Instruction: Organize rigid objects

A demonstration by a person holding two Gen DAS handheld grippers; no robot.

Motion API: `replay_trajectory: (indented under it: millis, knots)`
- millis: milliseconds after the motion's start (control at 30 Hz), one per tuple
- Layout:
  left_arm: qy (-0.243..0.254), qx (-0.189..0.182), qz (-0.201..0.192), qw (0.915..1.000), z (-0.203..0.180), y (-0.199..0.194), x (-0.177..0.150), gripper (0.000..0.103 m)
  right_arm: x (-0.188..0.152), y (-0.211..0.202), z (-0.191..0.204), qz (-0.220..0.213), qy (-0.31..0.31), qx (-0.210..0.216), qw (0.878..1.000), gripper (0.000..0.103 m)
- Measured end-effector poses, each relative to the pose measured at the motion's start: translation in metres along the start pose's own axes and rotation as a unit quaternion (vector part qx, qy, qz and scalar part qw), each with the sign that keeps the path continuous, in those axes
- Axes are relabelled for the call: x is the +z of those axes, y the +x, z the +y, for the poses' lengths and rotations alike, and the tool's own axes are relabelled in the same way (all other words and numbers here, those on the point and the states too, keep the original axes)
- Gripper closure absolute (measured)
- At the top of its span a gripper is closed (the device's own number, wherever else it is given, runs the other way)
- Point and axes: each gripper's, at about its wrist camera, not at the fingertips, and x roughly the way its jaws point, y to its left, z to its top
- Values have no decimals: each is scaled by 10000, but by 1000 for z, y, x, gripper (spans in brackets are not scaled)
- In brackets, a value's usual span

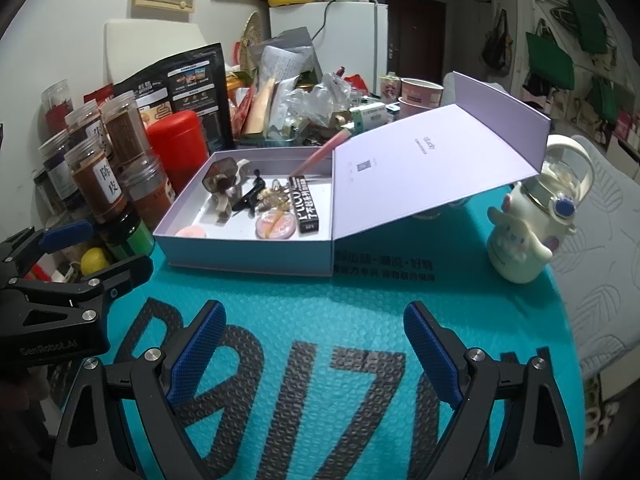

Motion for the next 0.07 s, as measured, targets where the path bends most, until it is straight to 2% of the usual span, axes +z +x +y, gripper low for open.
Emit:
replay_trajectory:
  millis: [67]
  knots:
    - [-3,-10,26,10000,0,2,0,4,0,0,0,6,2,-1,10000,11]
